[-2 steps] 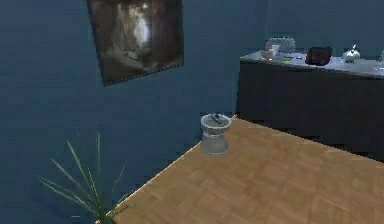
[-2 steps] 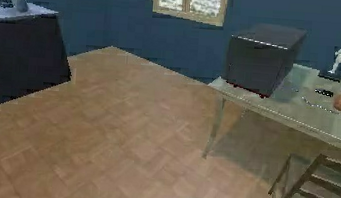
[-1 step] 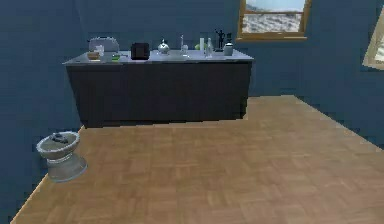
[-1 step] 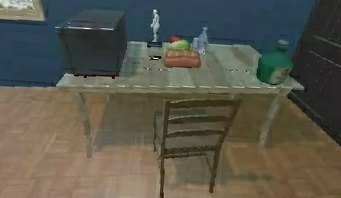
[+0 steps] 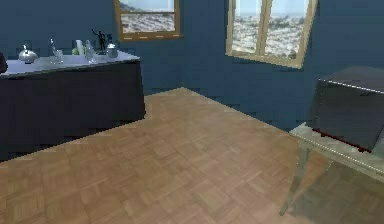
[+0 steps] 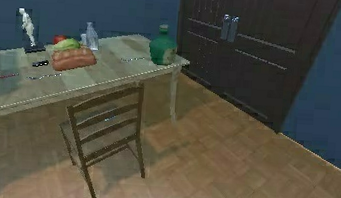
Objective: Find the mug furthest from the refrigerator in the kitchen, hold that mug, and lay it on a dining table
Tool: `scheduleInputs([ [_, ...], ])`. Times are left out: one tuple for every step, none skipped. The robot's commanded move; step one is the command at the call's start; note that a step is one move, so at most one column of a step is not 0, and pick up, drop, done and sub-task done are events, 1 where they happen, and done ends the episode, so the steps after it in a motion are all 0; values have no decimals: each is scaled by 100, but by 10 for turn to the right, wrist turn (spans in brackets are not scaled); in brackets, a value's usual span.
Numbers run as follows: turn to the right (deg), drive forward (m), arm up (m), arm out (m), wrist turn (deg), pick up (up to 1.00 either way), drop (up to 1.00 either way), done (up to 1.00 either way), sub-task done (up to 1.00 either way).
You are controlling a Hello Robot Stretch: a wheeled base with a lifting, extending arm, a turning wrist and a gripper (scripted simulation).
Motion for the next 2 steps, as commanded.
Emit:
scheduleInputs([
  [0, 25, 0, 0, 0, 0, 0, 0, 0],
  [-450, 0, 0, 0, 0, 0, 0, 0, 0],
])
